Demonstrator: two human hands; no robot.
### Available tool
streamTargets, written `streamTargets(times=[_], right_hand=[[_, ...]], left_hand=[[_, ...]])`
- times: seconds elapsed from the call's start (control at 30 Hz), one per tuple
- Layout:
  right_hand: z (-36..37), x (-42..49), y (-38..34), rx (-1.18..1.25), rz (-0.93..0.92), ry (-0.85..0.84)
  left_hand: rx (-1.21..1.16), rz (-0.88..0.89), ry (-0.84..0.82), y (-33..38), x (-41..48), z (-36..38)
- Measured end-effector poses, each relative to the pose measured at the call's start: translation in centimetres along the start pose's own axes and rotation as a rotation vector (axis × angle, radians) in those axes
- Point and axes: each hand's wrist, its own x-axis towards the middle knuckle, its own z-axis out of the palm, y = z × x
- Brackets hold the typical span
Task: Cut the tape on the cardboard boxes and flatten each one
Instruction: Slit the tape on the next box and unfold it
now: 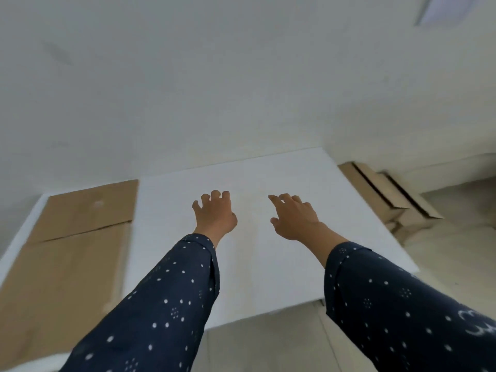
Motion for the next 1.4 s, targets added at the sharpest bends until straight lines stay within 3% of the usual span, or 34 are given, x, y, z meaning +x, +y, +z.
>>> streamTargets(times=[0.43, 0.7, 0.93, 1.17, 1.4], right_hand=[[-3.8, -0.1, 30.7, 0.065, 0.281, 0.029], [-2.9, 4.8, 46.2, 0.147, 0.339, -0.016], [3.1, 12.0, 56.5, 0.156, 0.241, -0.153], [13.2, 20.2, 64.0, 0.278, 0.214, -0.230], [23.5, 25.3, 66.7, 0.680, 0.474, -0.240]], left_hand=[[-0.025, 0.327, -0.013, 34.1, 9.7, 1.8], [-0.149, 0.379, -0.074, 48.3, 16.8, 5.4], [-0.336, 0.169, -0.246, 54.8, 23.6, 14.1], [-0.545, -0.276, -0.287, 56.2, 28.9, 26.2], [-0.848, -0.551, -0.224, 54.1, 32.4, 36.0]])
